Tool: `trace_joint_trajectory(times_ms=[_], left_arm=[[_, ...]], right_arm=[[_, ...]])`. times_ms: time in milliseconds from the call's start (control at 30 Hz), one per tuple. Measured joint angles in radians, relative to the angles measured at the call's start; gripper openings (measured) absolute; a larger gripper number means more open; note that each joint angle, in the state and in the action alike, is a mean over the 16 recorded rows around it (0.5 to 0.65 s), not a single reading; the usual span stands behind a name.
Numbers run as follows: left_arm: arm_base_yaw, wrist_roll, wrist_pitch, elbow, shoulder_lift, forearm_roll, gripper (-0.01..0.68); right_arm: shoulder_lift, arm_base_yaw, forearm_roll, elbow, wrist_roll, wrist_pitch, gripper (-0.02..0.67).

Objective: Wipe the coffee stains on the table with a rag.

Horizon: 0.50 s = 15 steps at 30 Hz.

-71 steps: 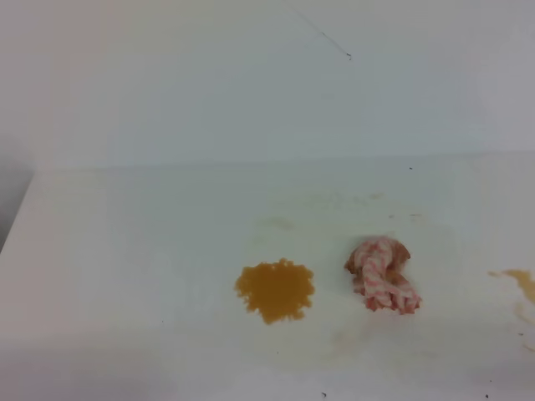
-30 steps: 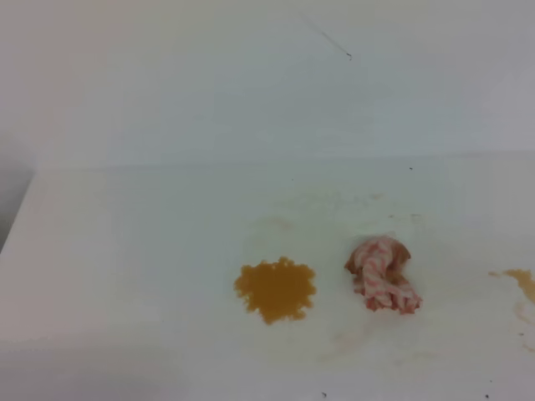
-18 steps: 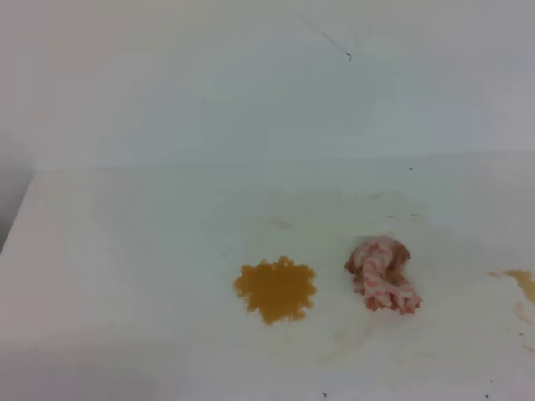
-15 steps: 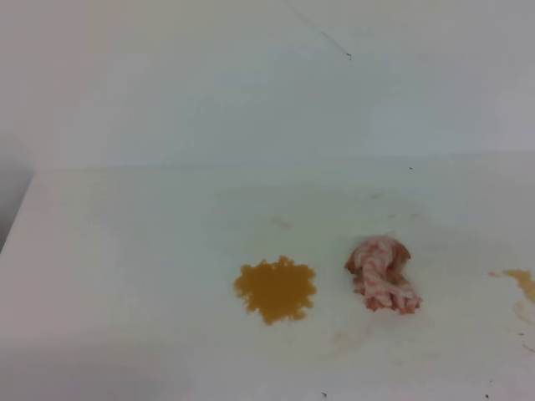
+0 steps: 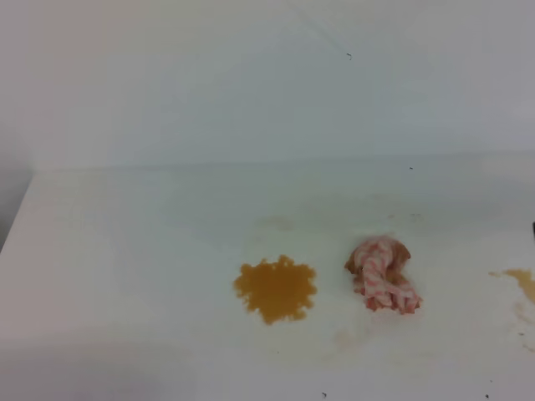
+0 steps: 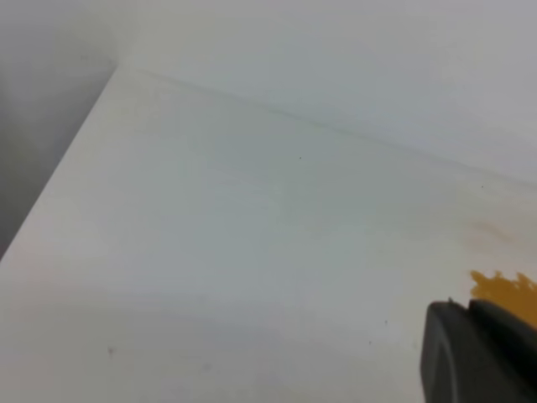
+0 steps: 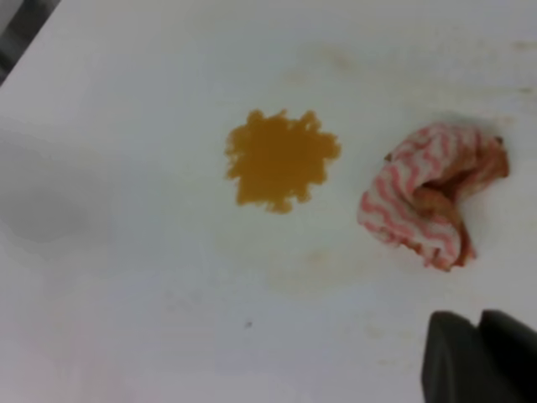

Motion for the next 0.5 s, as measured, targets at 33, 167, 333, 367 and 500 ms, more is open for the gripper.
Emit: trace_joint_trajectory(times_ms=[33, 167, 333, 367, 500], left_arm=[[0.000, 0.000, 0.000, 0.000, 0.000, 0.000, -0.005], [0.000, 0.000, 0.000, 0.000, 0.000, 0.000, -0.005], [0.000, 0.000, 0.000, 0.000, 0.000, 0.000, -0.005], [0.000, 0.000, 0.000, 0.000, 0.000, 0.000, -0.005], [0.000, 0.000, 0.000, 0.000, 0.000, 0.000, -0.005]], right_arm=[[0.033, 0.016, -0.019, -0.024, 0.011, 0.007, 0.060], [0.161, 0.097, -0.118, -0.121, 0.082, 0.027, 0.098], [0.306, 0.224, -0.264, -0.237, 0.207, 0.026, 0.146], [0.334, 0.249, -0.290, -0.258, 0.232, 0.023, 0.155], [0.445, 0.334, -0.373, -0.335, 0.315, 0.007, 0.198]])
